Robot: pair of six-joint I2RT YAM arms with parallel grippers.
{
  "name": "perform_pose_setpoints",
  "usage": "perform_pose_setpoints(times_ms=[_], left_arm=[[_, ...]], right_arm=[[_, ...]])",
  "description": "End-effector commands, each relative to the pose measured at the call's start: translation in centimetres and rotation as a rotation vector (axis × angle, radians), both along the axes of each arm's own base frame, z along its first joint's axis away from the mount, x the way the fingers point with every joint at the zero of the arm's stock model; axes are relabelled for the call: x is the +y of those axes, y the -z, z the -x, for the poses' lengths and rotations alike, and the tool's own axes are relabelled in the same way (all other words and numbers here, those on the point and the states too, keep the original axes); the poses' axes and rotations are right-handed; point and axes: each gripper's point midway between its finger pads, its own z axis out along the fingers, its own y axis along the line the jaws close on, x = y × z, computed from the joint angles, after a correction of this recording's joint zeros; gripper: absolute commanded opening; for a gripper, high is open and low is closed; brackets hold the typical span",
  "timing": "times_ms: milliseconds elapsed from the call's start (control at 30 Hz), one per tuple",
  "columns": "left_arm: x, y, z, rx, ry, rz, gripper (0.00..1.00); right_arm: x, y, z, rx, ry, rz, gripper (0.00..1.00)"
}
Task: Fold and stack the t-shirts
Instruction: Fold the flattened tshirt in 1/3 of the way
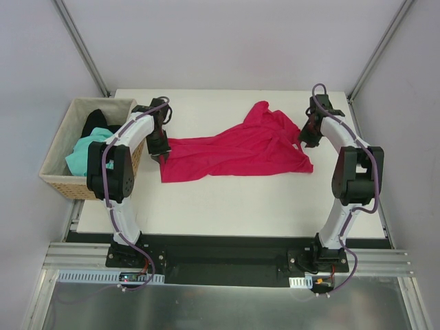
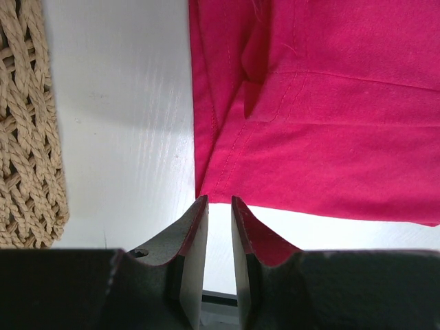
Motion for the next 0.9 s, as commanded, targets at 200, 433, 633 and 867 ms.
perform_pose_setpoints(times_ms=[200,433,633,867], left_arm=[[0.1,-2.2,0.4,-0.048,0.002,-0.012,0.2],[0.2,-2.0,0.6,-0.041,-0.007,-0.012,0.2],[0.1,-1.9,0.3,-0.037,-0.011,-0.009,0.2],[0.0,-2.0,0.0,-0.045,-0.013,-0.01,0.2]], right_arm=[[2.4,-0.8,-0.9,-0.007,-0.07,-0.006,0.33],[3.3,0.4,-0.8,0.019,-0.098,-0.018,0.34],[3.7,1.1,-0.7,0.038,-0.115,-0.033,0.36],[3.9,2.1,-0.5,0.064,-0.13,-0.039,0.37]])
